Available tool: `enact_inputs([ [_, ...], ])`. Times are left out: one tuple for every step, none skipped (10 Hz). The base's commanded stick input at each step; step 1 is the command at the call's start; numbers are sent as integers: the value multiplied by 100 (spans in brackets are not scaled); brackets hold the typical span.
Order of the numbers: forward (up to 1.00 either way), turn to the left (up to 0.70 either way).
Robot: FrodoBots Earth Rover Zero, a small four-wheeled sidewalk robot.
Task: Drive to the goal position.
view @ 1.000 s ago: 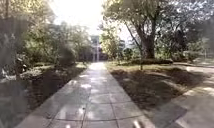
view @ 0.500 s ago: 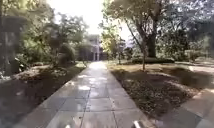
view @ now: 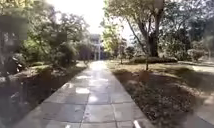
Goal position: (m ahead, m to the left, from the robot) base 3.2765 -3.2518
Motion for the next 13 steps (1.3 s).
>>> enact_inputs([
  [50, 0],
  [50, 0],
  [50, 0],
  [50, 0],
  [50, 0],
  [50, 0],
  [50, 0],
  [50, 0],
  [50, 0],
  [50, 0],
  [50, 0],
  [50, 0],
  [50, 0],
])
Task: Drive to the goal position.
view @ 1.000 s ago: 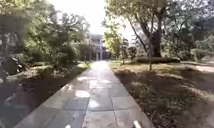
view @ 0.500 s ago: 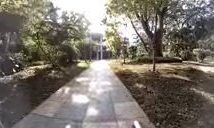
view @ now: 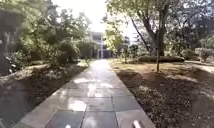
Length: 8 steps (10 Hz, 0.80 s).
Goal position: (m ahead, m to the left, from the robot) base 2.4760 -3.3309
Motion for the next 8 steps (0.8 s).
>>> enact_inputs([
  [50, 0],
  [50, 0],
  [50, 0],
  [50, 0],
  [50, 0],
  [50, 0],
  [50, 0],
  [50, 0],
])
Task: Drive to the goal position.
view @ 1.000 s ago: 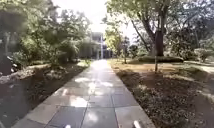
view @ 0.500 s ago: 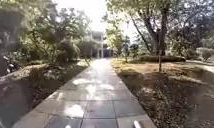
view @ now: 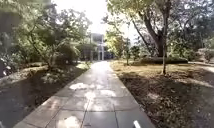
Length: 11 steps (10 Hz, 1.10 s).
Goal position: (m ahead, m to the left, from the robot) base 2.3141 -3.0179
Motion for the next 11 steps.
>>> enact_inputs([
  [50, 0],
  [50, 0],
  [50, 0],
  [50, 0],
  [50, 0],
  [50, 0],
  [50, 0],
  [50, 0],
  [50, 0],
  [50, 0],
  [50, 0],
])
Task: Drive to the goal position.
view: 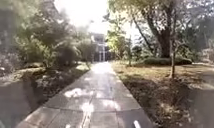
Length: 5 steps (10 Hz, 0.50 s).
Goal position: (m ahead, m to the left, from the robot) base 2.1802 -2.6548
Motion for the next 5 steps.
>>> enact_inputs([
  [50, 0],
  [50, 0],
  [50, 0],
  [50, 0],
  [50, 0],
])
